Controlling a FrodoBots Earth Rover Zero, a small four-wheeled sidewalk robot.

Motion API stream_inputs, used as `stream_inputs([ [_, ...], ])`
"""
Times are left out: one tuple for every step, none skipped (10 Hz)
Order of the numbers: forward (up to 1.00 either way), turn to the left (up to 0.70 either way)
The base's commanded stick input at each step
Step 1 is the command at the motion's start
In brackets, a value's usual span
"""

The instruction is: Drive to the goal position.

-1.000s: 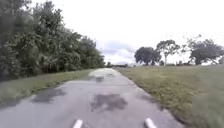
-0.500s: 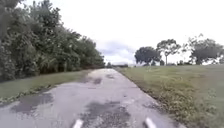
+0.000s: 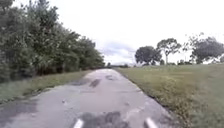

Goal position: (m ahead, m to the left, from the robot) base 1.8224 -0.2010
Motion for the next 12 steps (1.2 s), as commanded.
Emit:
stream_inputs([
  [0.85, 0.00],
  [0.85, 0.00],
  [0.85, 0.00],
  [0.85, 0.00],
  [0.85, 0.00],
  [0.85, 0.00],
  [0.85, 0.00],
  [0.85, 0.00],
  [0.85, 0.00],
  [0.85, 0.00],
  [0.85, 0.00],
  [0.85, 0.00],
])
